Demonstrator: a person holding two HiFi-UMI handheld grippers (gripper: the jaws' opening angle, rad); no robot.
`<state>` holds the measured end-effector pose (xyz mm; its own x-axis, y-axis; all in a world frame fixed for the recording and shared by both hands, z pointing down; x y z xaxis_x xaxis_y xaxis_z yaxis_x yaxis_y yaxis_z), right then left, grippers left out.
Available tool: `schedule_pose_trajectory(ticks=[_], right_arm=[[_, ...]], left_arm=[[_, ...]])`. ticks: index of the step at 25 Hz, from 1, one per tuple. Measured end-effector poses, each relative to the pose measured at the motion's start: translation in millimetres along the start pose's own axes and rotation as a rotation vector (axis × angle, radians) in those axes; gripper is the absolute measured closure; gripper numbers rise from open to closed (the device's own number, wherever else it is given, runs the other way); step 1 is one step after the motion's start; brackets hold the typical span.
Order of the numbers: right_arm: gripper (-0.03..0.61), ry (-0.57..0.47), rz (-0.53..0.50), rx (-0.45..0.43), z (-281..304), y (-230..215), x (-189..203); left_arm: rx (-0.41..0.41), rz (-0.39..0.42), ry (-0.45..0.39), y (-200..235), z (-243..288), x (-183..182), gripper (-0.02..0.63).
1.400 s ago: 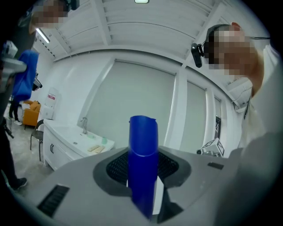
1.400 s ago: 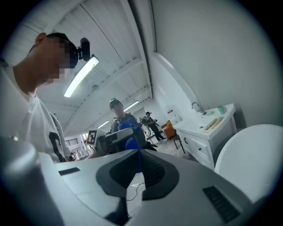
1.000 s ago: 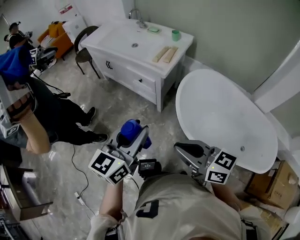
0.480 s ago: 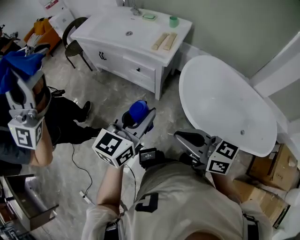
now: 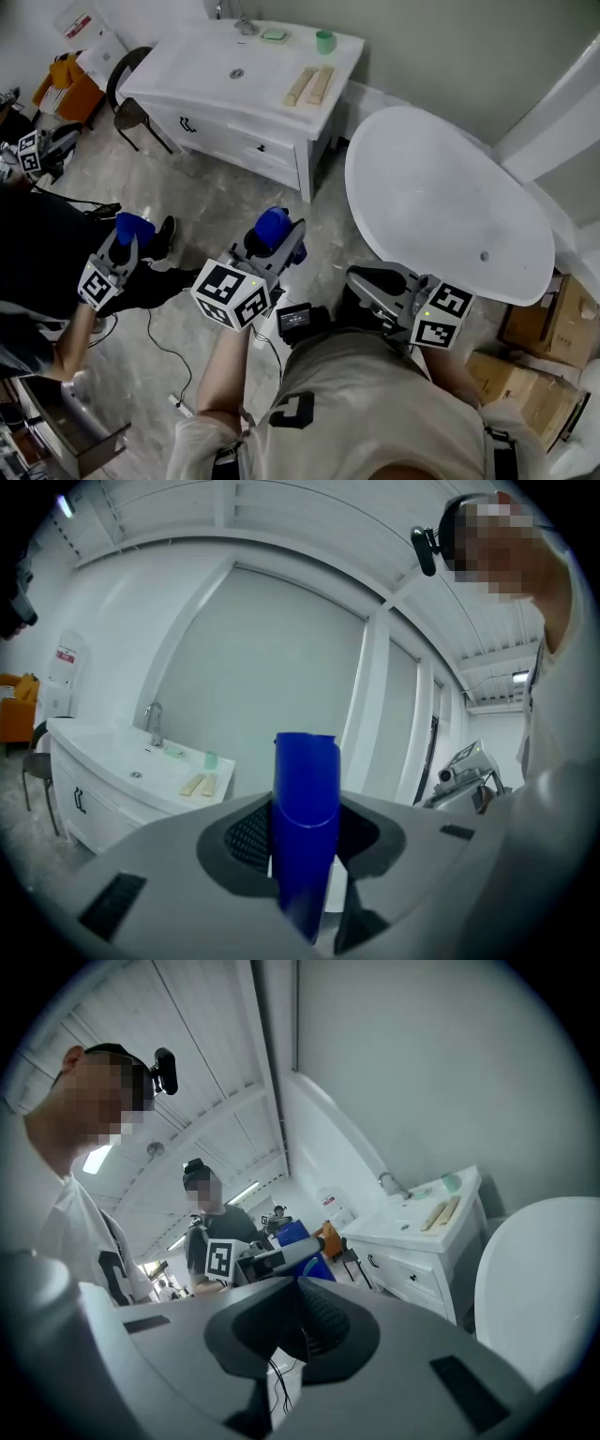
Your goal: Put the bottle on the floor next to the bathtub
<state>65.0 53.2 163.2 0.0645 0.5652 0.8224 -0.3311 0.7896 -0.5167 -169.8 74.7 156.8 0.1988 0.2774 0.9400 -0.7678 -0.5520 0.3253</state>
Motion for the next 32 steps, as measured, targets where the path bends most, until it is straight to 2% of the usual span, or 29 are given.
schedule_pose_trajectory(ticks=[10,17,21,25,32], right_arm=[[0.551,-0.039,0.061,-0.087,-7.7,-75.1,-35.4],[0.551,-0.004,0.086,-0.158,-6.6,-122.8,-43.3],[0.551,0.009,0.072,-0.184,-0.7,-131.1,-49.7],[0.551,0.011,0.081,-0.178,6.6,-140.1,-54.2],[0.551,0.031,0.094,-0.102,22.7,-154.9,-59.2]], left_arm=[[-0.099,0.023,0.127,21.1,77.8,-2.5,0.428],[-0.185,0.021,0.216,42.6,124.0,7.0,0.431],[-0.214,0.025,0.255,57.3,133.6,9.5,0.431],[-0.232,0.034,0.293,83.1,137.2,12.7,0.431],[-0.214,0.041,0.337,137.7,133.6,14.3,0.431]])
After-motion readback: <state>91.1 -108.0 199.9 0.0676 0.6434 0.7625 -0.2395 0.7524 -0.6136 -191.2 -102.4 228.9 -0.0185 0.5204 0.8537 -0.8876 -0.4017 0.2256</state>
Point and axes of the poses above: the fingertips, and each gripper's own axes: z forward along the fingers, y to its left, x out of its underside, the point moved 9 cm from there along -z, backward along the fingers, and after that the axes turned 13 degrees about x, right-handed, at the moved point
